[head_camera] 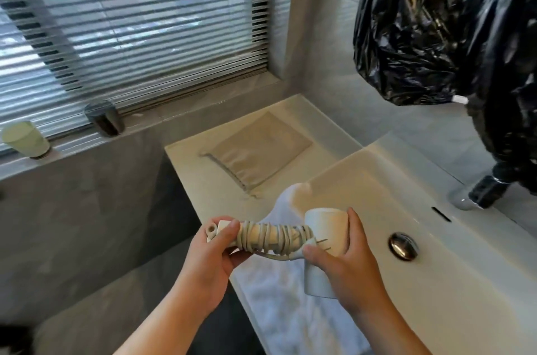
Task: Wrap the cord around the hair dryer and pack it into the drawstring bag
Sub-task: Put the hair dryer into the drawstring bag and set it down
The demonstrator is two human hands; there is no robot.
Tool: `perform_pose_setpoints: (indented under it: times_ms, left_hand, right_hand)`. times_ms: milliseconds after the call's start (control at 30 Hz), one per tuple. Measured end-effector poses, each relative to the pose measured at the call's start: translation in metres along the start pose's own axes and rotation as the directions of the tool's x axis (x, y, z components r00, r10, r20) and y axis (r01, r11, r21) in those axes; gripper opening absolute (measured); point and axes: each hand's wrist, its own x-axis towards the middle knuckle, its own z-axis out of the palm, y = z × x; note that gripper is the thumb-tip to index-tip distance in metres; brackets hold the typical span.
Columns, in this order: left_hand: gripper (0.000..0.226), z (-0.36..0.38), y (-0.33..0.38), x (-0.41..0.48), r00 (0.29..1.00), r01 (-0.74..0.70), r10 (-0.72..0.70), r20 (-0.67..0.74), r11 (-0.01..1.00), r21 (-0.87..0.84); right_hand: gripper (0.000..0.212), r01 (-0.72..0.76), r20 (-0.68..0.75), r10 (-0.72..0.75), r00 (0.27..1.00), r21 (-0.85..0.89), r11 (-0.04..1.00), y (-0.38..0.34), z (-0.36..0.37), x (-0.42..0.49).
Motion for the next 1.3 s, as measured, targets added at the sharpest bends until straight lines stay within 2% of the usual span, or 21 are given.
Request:
perform_pose_setpoints:
  times_ms: [100, 267, 367, 467, 533, 600, 633, 700, 800, 933, 1133, 1300]
  left_hand:
    - [0.031, -0.006, -0.001, 0.01, 1.0, 0.01, -0.01, 0.002, 1.0, 0.022]
    - [0.05, -0.002, 0.0, 0.021, 1.0, 0.0, -0.002, 0.027, 0.998, 0.062]
    - [0.048, -0.001, 0.001, 0.028, 0.999, -0.029, 0.027, 0.02, 0.996, 0.085]
    - [0.035, -0.002, 0.006, 0.037, 1.0, -0.022, 0.022, 0.005, 0.997, 0.075]
    - [0.035, -0.005, 0.012, 0.048, 1.0, -0.012, 0.012, -0.004, 0.996, 0.083]
    - [0.052, -0.012, 0.022, 0.063, 1.0, -0.004, 0.003, 0.021, 0.998, 0.069]
    - [0.064, -0.016, 0.028, 0.071, 0.999, 0.014, -0.016, 0.041, 0.998, 0.059]
    - [0.077, -0.024, 0.039, 0.092, 0.996, 0.044, -0.047, 0.075, 0.998, 0.049]
    - [0.082, -0.034, 0.058, 0.134, 0.988, 0.091, -0.094, 0.121, 0.995, 0.031]
    - [0.076, -0.043, 0.087, 0.201, 0.963, 0.167, -0.182, 0.198, 0.982, 0.087]
    - [0.041, -0.054, 0.113, 0.279, 0.915, 0.264, -0.308, 0.26, 0.945, 0.191]
    - [0.034, -0.055, 0.121, 0.317, 0.862, 0.281, -0.397, 0.315, 0.891, 0.356]
  right_hand:
    - [0.122, -0.003, 0.018, 0.004, 1.0, -0.031, 1.0, 0.004, 0.005, 0.014]
    - [0.117, -0.009, 0.046, 0.01, 0.999, -0.021, 1.0, 0.008, 0.003, 0.035]
    - [0.115, -0.006, 0.067, 0.005, 0.998, 0.023, 1.0, 0.01, 0.003, 0.046]
    - [0.114, -0.035, 0.069, 0.035, 0.997, 0.006, 0.999, 0.007, 0.008, 0.054]
    - [0.101, -0.083, 0.061, 0.084, 0.995, -0.009, 0.996, 0.006, 0.014, 0.063]
    - [0.08, -0.124, 0.058, 0.121, 0.991, 0.046, 0.991, 0.002, 0.025, 0.073]
    - [0.077, -0.138, 0.053, 0.135, 0.99, 0.08, 0.987, 0.0, 0.03, 0.078]
    - [0.08, -0.159, 0.043, 0.155, 0.987, 0.112, 0.981, -0.005, 0.044, 0.092]
    - [0.085, -0.183, 0.007, 0.184, 0.983, 0.136, 0.974, -0.013, 0.07, 0.116]
    - [0.086, -0.222, -0.109, 0.243, 0.964, 0.174, 0.959, -0.026, 0.107, 0.151]
    - [0.086, -0.293, -0.25, 0.354, 0.901, 0.251, 0.923, -0.042, 0.152, 0.19]
    - [0.092, -0.328, -0.349, 0.416, 0.84, 0.285, 0.901, -0.042, 0.165, 0.203]
